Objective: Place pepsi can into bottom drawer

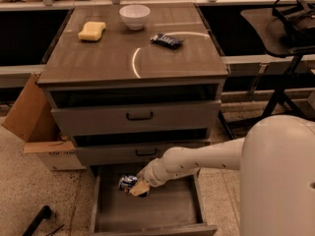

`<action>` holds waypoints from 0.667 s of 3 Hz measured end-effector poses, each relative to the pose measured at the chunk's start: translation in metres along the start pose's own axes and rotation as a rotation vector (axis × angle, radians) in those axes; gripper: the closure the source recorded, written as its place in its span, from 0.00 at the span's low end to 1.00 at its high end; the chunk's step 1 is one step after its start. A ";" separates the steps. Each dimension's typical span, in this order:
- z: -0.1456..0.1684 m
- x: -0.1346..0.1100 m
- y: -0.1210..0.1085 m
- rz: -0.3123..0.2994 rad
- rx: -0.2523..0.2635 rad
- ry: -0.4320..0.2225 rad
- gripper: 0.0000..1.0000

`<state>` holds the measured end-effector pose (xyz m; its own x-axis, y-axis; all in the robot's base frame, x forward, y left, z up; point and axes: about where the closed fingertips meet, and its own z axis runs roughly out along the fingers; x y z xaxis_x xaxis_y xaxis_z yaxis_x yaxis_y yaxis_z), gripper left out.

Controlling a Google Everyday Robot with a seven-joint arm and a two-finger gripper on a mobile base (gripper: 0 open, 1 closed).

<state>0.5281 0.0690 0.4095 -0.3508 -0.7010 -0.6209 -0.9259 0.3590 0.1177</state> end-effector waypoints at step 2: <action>0.015 0.020 -0.014 -0.010 0.049 0.015 1.00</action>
Offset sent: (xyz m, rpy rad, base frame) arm 0.0275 -0.0363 -0.0815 -0.1107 -0.1225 -0.0760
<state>0.5357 0.0592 0.3842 -0.3440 -0.7138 -0.6100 -0.9214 0.3817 0.0729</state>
